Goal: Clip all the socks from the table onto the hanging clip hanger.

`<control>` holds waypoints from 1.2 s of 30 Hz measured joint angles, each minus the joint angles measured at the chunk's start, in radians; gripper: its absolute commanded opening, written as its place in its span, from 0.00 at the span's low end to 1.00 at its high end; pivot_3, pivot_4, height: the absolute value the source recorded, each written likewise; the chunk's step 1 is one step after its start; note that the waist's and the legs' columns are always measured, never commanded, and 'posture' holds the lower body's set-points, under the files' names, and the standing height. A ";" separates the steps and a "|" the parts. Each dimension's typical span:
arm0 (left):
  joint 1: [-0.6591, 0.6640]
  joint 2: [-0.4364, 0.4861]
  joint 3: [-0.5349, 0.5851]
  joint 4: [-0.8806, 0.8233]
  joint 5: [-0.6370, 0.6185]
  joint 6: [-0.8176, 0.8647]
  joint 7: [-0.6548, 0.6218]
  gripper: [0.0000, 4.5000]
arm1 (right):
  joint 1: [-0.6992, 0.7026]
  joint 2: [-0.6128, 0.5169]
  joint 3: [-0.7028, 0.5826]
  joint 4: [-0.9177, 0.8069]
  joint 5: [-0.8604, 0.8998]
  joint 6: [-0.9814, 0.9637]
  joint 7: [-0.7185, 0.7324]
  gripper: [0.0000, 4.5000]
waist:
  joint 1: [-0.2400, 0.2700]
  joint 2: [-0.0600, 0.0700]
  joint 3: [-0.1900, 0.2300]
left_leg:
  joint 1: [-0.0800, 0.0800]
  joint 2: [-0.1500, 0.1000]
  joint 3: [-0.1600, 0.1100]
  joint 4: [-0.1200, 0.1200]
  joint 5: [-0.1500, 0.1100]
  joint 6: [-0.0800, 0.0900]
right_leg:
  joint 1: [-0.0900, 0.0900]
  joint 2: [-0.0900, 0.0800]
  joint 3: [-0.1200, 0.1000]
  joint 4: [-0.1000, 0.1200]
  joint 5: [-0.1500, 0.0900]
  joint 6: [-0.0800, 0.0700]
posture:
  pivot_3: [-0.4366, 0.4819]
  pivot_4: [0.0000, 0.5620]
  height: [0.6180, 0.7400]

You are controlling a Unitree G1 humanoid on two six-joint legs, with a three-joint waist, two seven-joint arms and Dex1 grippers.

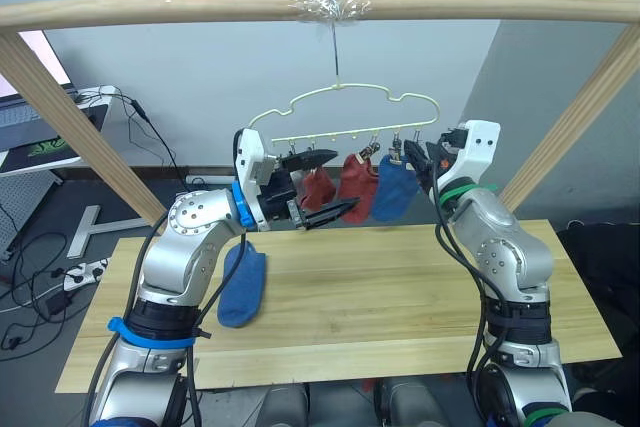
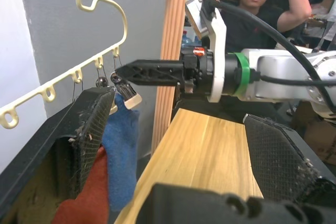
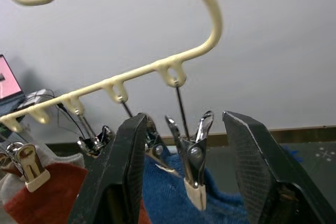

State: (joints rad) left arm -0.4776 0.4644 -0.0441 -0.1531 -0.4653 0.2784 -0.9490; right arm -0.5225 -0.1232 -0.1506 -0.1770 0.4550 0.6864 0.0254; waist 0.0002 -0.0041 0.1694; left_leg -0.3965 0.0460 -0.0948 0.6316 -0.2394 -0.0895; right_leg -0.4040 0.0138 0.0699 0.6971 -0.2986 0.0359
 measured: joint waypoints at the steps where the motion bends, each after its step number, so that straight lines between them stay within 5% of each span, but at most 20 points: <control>1: 0.000 0.000 0.000 -0.001 0.000 0.000 0.000 1.00 | 0.000 -0.005 -0.006 0.009 0.001 0.004 0.006 0.53 | 0.000 0.000 0.000 | 0.000 0.000 0.000 0.000 0.000 0.000 | 0.000 0.000 0.000 0.000 0.000 0.000 | 0.63 0.24 1.00; 13: 0.001 -0.001 0.000 -0.008 -0.001 0.002 0.000 1.00 | -0.056 -0.069 -0.022 0.087 0.056 0.083 0.123 0.53 | -0.001 0.000 0.000 | 0.000 0.000 0.000 0.000 0.000 0.001 | 0.000 0.000 0.000 0.000 0.000 0.000 | 0.63 0.24 1.00; 24: 0.001 -0.010 0.000 -0.008 0.000 0.002 0.002 1.00 | -0.100 -0.141 0.009 0.242 -0.099 -0.023 0.119 0.53 | 0.000 0.000 0.000 | 0.000 0.000 0.001 0.000 0.000 0.001 | 0.000 0.000 0.000 0.000 0.000 0.000 | 0.63 0.25 1.00; 36: -0.008 -0.011 0.000 -0.007 0.000 -0.001 0.002 1.00 | -0.097 -0.122 0.106 0.177 -0.161 -0.052 0.159 0.53 | 0.000 0.000 0.000 | 0.000 0.000 0.000 0.000 0.000 0.001 | -0.001 0.000 0.000 0.000 0.000 0.000 | 0.63 0.25 1.00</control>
State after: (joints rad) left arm -0.4852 0.4535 -0.0441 -0.1596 -0.4651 0.2774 -0.9471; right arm -0.6199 -0.2453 -0.0444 0.0005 0.2939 0.6343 0.1846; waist 0.0003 -0.0041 0.1694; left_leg -0.3967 0.0458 -0.0944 0.6313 -0.2391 -0.0890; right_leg -0.4045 0.0138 0.0702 0.6970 -0.2986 0.0358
